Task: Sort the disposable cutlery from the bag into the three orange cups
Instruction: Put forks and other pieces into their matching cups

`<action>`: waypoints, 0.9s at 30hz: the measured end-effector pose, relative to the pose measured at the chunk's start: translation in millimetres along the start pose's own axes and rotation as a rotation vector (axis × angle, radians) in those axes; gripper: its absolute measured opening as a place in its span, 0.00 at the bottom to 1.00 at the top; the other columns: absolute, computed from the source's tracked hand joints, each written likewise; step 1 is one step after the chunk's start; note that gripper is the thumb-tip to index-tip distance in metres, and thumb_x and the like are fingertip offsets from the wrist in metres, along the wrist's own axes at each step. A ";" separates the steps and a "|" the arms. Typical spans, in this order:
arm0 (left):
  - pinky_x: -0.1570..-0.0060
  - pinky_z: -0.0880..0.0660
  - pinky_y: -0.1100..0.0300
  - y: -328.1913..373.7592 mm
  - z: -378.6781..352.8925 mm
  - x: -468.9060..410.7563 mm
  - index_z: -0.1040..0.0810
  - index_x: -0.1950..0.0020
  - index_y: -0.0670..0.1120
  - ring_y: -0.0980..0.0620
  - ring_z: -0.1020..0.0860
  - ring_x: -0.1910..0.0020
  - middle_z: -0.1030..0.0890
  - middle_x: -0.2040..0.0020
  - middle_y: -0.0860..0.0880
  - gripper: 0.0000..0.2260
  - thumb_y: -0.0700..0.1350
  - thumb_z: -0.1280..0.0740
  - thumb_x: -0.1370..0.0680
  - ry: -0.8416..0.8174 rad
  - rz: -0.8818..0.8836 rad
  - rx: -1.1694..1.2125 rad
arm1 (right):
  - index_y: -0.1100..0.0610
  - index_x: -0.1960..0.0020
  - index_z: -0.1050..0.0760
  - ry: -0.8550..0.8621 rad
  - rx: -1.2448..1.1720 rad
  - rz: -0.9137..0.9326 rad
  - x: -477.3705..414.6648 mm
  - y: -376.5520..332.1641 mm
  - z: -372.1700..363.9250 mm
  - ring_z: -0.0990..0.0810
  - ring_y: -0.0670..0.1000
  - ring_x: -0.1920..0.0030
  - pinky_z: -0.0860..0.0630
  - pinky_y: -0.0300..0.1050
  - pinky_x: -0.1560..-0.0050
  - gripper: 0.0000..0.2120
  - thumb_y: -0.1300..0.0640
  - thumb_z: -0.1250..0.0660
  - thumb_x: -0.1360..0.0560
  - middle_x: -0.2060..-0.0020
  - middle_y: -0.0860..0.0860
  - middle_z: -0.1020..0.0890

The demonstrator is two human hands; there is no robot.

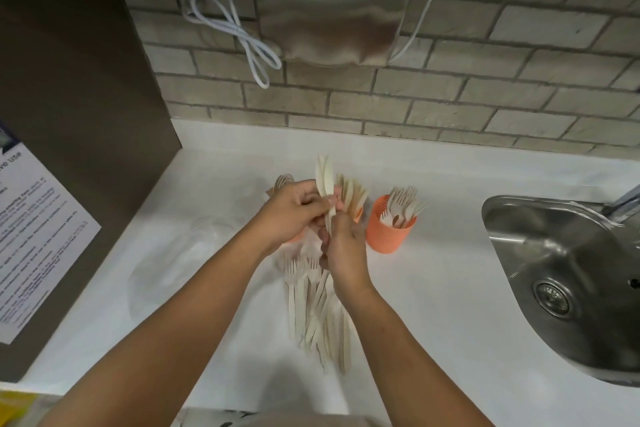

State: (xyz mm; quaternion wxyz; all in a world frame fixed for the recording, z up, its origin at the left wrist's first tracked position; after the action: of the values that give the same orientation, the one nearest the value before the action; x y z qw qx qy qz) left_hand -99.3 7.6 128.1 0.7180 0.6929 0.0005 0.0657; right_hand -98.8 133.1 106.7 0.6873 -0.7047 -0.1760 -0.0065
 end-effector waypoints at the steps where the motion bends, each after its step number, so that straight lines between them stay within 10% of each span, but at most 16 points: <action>1: 0.62 0.20 0.57 -2.7 0.9 -3.4 0.16 0.43 0.40 0.45 0.20 0.65 0.16 0.49 0.33 0.07 0.41 0.32 0.17 0.000 -0.014 -0.010 | 0.59 0.56 0.26 -0.014 0.018 0.018 -1.8 0.3 3.7 0.31 0.48 0.70 0.34 0.46 0.67 0.18 0.54 0.48 0.14 0.66 0.53 0.27; 6: 0.57 0.25 0.59 -2.1 2.8 -39.0 0.14 0.47 0.48 0.57 0.18 0.63 0.12 0.51 0.45 0.04 0.44 0.27 0.20 0.200 -0.085 -0.111 | 0.40 0.48 0.21 0.065 0.155 0.099 -10.6 16.8 28.8 0.24 0.46 0.35 0.26 0.47 0.37 0.12 0.51 0.43 0.17 0.34 0.41 0.23; 19: 0.57 0.24 0.48 -31.4 -17.7 -103.9 0.18 0.57 0.40 0.43 0.19 0.61 0.17 0.62 0.41 0.17 0.54 0.22 0.28 0.346 -0.098 -0.611 | 0.48 0.50 0.17 0.137 0.218 -0.009 0.7 41.9 84.5 0.21 0.48 0.45 0.23 0.57 0.34 0.18 0.47 0.44 0.27 0.44 0.46 0.20; 27: 0.48 0.20 0.55 -24.0 -23.1 -103.3 0.24 0.34 0.57 0.50 0.16 0.51 0.14 0.54 0.53 0.20 0.51 0.25 0.25 0.250 -0.104 -0.789 | 0.45 0.49 0.18 0.135 0.290 0.016 5.9 55.0 93.3 0.21 0.51 0.42 0.23 0.59 0.35 0.14 0.48 0.43 0.23 0.45 0.44 0.21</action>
State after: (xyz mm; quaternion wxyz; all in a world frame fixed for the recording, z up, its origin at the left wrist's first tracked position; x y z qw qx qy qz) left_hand -201.6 20.0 94.0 0.9252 0.3505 0.0975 0.1079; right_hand -100.9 225.4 49.9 0.7920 -0.5976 -0.1228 -0.0226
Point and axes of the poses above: each hand's wrist, its own x-axis away from the middle knuckle, its own z-axis out of the back of the hand, y = z × x, the point moved 2 cm from there along -x, towards the middle knuckle
